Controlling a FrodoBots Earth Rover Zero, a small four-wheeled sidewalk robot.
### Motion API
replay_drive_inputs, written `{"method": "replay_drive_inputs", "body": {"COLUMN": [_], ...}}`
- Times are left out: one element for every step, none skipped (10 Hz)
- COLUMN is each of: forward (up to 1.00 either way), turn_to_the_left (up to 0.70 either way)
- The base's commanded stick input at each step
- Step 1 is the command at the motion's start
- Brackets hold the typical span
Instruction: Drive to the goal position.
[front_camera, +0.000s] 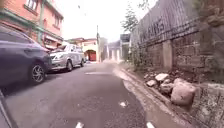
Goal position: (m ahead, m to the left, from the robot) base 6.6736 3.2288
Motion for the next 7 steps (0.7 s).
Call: {"method": "replay_drive_inputs", "body": {"forward": [0.08,0.08,0.08,0.09,0.10,0.14,0.17], "turn_to_the_left": [0.00,0.00,0.00,0.00,0.00,0.00,0.12]}}
